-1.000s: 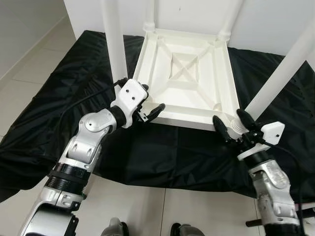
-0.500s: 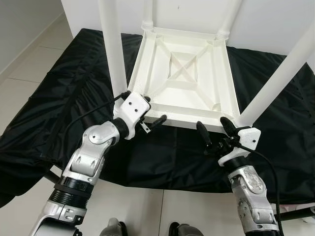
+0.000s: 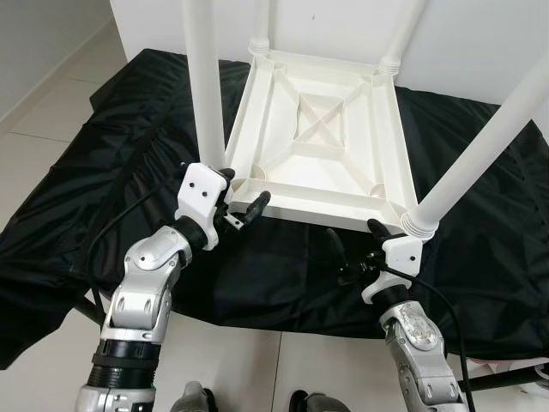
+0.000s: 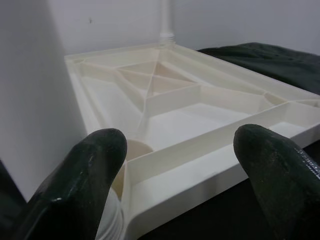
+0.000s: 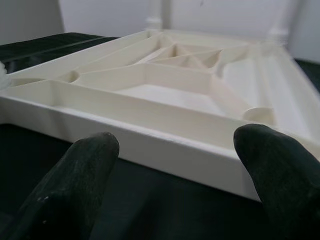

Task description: Building children table

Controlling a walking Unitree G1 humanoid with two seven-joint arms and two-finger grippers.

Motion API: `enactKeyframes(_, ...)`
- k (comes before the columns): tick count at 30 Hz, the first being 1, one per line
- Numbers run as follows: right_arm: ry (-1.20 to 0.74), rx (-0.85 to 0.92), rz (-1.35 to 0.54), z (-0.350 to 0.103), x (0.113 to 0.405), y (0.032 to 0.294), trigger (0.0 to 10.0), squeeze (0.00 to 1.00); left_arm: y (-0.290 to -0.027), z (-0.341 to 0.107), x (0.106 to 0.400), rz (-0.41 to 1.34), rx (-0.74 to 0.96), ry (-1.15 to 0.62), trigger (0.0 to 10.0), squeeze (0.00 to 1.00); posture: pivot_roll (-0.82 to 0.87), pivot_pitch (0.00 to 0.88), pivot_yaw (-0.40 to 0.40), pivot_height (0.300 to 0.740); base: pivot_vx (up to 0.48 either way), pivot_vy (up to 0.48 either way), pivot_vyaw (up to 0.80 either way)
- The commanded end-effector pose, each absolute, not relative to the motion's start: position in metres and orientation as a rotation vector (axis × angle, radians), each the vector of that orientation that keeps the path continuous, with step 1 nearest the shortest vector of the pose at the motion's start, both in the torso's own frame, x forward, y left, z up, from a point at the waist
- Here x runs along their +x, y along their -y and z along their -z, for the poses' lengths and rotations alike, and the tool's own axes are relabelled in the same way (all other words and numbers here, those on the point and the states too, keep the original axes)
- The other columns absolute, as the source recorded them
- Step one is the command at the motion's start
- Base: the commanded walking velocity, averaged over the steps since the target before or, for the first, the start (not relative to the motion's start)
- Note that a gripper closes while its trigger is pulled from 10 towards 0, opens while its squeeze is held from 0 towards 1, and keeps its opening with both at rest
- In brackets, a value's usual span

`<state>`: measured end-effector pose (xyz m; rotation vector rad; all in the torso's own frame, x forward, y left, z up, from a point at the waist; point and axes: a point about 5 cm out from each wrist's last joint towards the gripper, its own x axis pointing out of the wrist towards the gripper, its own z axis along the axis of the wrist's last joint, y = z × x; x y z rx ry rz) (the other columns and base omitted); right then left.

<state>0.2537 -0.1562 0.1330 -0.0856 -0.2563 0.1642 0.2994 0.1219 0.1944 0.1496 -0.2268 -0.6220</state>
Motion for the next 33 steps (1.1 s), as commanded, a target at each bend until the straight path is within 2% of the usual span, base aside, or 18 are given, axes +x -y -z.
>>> enactKeyframes(1, 0.265, -0.112, -0.094, -0.131, 0.249, 0.167, 10.0, 0.00, -0.143, -0.194, 0.304, 0.238, 0.109, 0.236, 10.0, 0.00, -0.04, 0.091, -0.037, 0.740, 0.000, 0.000, 0.00)
enactKeyframes(3, 0.269, -0.128, -0.013, -0.127, 0.245, 0.178, 10.0, 0.00, -0.150, -0.192, 0.301, 0.223, 0.112, 0.235, 10.0, 0.00, -0.04, 0.088, -0.034, 0.740, 0.000, 0.000, 0.00)
enactKeyframes(8, 0.279, -0.129, 0.047, -0.126, 0.244, 0.184, 10.0, 0.00, -0.164, -0.190, 0.300, 0.192, 0.044, 0.242, 10.0, 0.00, -0.05, 0.082, -0.028, 0.740, 0.000, 0.000, 0.00)
enactKeyframes(22, 0.276, -0.163, 0.080, -0.117, 0.234, 0.185, 10.0, 0.00, -0.161, -0.190, 0.300, 0.254, 0.084, 0.265, 10.0, 0.00, -0.07, 0.088, -0.017, 0.740, 0.000, 0.000, 0.00)
enactKeyframes(28, 0.289, -0.174, 0.118, -0.118, 0.232, 0.188, 10.0, 0.00, -0.151, -0.189, 0.298, 0.318, 0.109, 0.266, 10.0, 0.00, -0.08, 0.095, -0.011, 0.740, 0.000, 0.000, 0.00)
enactKeyframes(33, 0.274, -0.226, 0.250, -0.114, 0.223, 0.208, 10.0, 0.00, -0.119, -0.180, 0.288, 0.591, 0.151, 0.241, 10.0, 0.00, -0.10, 0.102, 0.001, 0.740, 0.000, 0.000, 0.00)
